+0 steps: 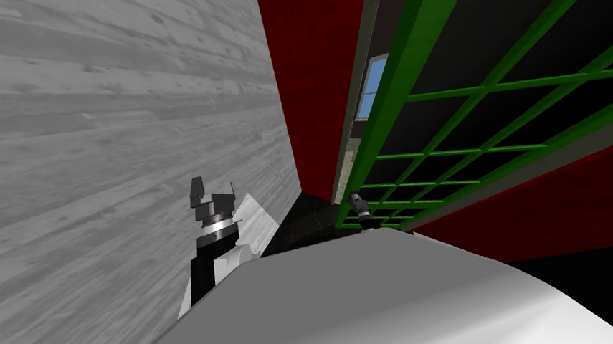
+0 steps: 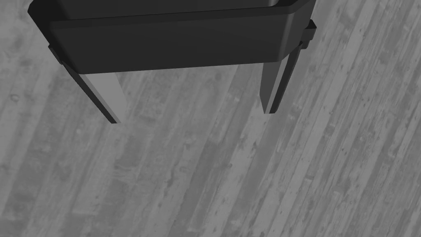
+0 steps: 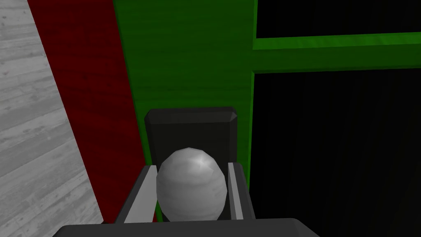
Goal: Pull the door open
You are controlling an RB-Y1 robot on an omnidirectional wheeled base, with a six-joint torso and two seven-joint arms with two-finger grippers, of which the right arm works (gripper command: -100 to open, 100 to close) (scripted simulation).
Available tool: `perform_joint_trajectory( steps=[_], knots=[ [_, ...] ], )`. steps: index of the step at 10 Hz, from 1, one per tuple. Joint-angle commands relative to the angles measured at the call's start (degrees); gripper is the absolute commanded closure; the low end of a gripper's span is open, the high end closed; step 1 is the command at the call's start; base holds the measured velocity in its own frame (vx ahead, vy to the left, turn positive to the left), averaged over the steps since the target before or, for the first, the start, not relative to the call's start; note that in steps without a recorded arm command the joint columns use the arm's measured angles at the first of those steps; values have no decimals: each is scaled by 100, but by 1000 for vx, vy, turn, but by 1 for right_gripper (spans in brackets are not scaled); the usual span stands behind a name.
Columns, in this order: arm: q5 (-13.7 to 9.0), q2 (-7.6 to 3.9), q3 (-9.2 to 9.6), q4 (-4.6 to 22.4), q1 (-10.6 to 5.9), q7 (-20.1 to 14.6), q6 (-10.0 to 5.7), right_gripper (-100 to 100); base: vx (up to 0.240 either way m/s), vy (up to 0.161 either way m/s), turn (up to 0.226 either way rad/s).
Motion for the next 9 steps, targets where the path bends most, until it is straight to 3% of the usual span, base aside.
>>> perform_joint_trajectory(
  steps=[1,4,6,9],
  knots=[
    [21,-55,62,32,35,-103,-74,100,-145,37,100],
    [74,-301,231,79,160,-417,-281,100,-189,21,143],
    [111,-471,349,111,247,-634,-424,100,-204,-52,183],
    [148,-641,466,143,333,-851,-567,100,-177,-13,101]
  ],
)
